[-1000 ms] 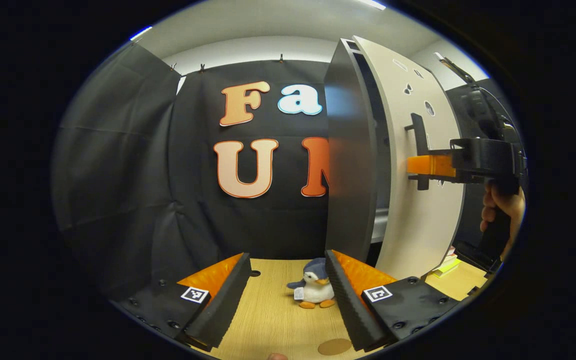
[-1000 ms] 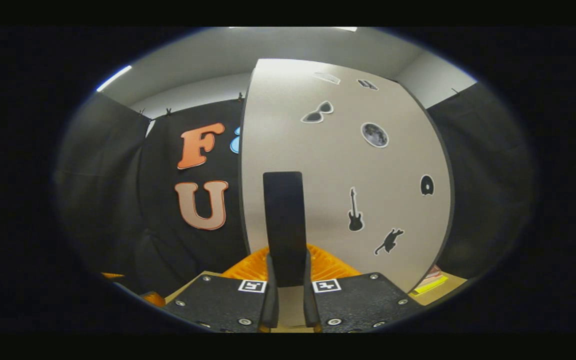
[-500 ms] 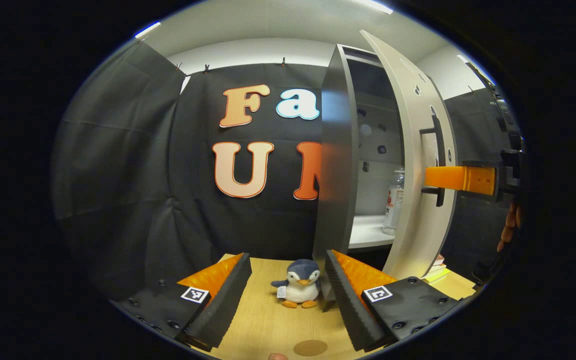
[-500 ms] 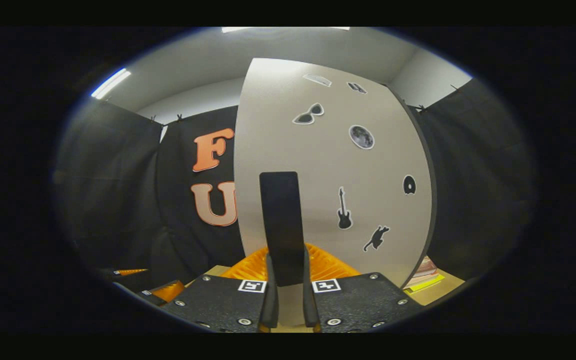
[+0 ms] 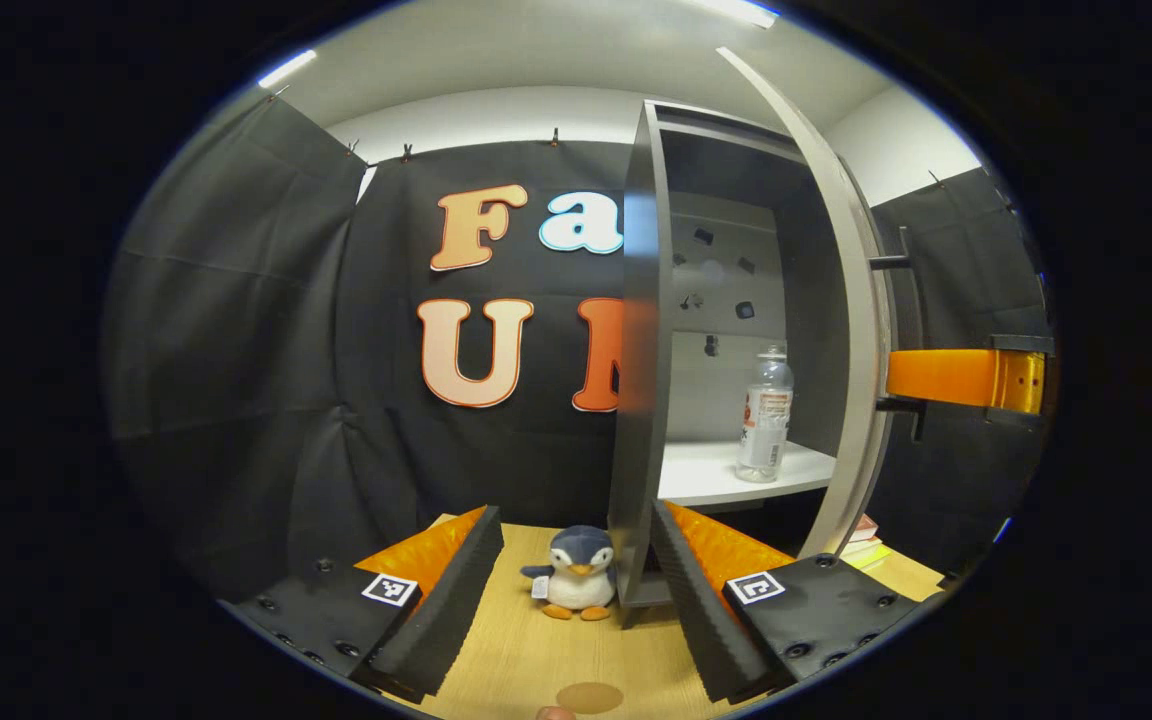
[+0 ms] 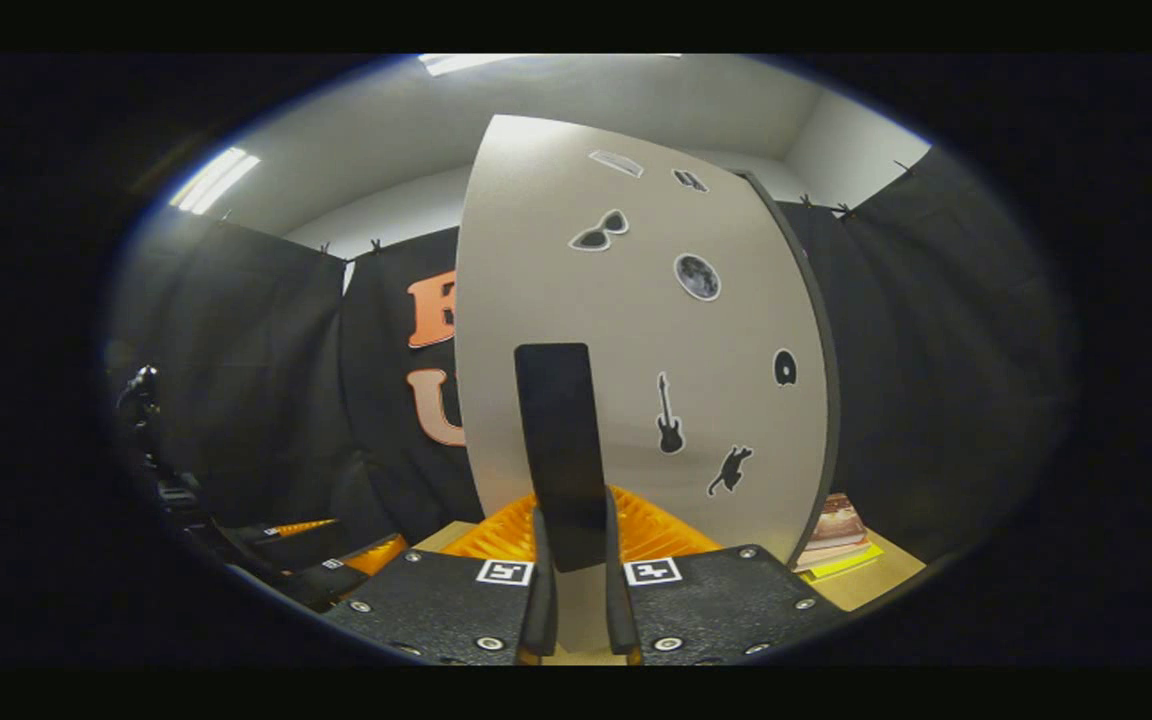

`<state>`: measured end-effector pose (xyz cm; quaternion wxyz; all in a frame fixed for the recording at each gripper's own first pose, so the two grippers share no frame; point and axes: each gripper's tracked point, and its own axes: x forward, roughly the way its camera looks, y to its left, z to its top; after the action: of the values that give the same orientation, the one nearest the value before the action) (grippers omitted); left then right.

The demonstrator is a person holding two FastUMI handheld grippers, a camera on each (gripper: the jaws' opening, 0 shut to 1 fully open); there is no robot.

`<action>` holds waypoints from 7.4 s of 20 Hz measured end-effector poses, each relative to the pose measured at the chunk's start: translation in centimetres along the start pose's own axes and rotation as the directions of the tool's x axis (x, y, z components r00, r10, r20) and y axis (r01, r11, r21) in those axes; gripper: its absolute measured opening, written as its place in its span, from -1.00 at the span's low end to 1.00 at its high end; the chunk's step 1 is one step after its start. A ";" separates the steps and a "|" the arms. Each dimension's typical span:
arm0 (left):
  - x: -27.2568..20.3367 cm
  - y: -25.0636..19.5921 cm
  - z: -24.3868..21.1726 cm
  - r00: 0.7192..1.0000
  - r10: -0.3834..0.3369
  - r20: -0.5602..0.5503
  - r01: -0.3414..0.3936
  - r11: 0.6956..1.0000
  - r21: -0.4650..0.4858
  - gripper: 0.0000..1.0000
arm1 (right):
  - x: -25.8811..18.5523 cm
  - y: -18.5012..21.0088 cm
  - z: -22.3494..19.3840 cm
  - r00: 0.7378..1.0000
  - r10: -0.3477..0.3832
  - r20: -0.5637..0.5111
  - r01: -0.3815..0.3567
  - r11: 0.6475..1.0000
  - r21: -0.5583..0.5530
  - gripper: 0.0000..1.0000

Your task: Open the cabinet door with the right hand, grasp the bottle in the cabinet with the left hand and place it on the coaster, then close the cabinet door with the right hand.

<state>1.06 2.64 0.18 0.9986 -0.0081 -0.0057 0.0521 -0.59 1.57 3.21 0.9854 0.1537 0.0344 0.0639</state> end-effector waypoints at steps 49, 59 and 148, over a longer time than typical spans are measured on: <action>-3.4 -14.7 -0.6 0.986 -0.164 -0.038 0.165 0.986 0.015 0.89 | -6.8 -12.9 0.4 0.950 -0.312 -0.003 0.312 0.950 -0.025 -0.71; -1.5 -12.1 -0.5 0.980 -0.197 -0.043 0.198 0.980 0.014 1.00 | -8.0 -12.0 1.2 0.914 -0.406 0.027 0.406 0.914 -0.007 -0.68; 22.7 -26.0 0.3 0.835 -0.548 0.043 0.546 0.836 0.054 0.59 | 2.3 -3.0 -5.0 0.977 -0.181 -0.111 0.177 0.983 -0.052 0.94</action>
<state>26.33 -20.87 1.16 0.9712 0.0153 -0.0349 -0.2351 1.57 0.53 -2.57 0.9866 0.1253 0.1038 -0.0156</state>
